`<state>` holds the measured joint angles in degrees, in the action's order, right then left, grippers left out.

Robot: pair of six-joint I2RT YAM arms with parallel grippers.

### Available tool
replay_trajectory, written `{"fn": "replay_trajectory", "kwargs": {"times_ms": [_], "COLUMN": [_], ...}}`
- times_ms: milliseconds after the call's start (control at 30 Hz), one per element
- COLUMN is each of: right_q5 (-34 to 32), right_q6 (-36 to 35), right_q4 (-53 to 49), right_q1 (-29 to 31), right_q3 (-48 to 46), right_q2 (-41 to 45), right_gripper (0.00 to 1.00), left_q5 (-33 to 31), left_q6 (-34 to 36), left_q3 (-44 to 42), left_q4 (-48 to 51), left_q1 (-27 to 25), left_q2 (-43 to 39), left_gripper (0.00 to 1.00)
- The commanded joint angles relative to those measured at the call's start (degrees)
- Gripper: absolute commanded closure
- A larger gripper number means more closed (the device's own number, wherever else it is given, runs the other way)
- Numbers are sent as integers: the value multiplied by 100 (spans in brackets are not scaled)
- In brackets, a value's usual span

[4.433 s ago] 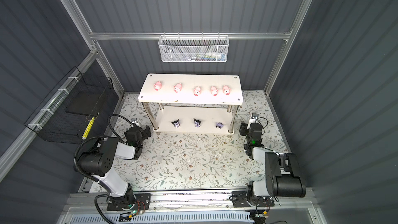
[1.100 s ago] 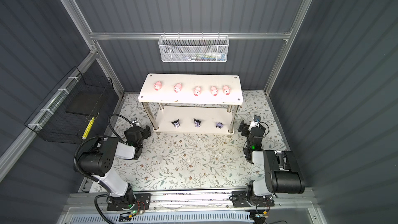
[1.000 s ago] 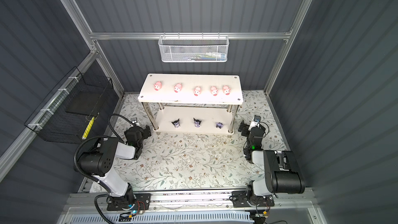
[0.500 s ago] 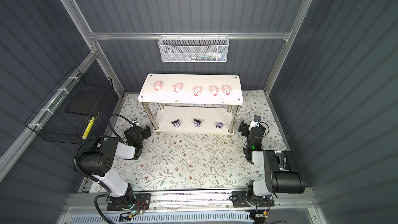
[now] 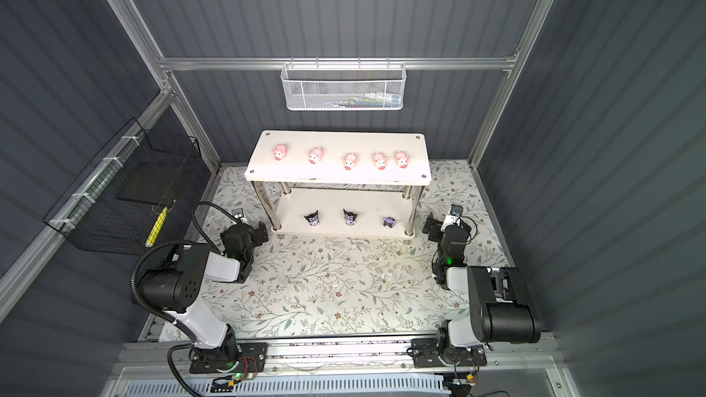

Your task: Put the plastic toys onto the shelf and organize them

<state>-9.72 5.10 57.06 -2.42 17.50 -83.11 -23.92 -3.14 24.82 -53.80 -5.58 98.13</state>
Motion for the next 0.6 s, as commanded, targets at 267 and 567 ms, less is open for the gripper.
{"fn": "replay_trajectory", "kwargs": {"times_ms": [267, 567], "right_q5": [1048, 660], "right_q6": [-431, -290], "right_q4": [14, 20], "right_q1": [26, 22], "right_q3": [21, 50], "right_q2": [-24, -48], "right_gripper": [1, 1], "left_q5": [1, -5], "left_q6": [94, 95], "left_q3": [89, 84], "left_q4": [-96, -96], "left_q1": [-13, -13], "left_q2": [12, 13], "left_gripper": [0, 0]}}
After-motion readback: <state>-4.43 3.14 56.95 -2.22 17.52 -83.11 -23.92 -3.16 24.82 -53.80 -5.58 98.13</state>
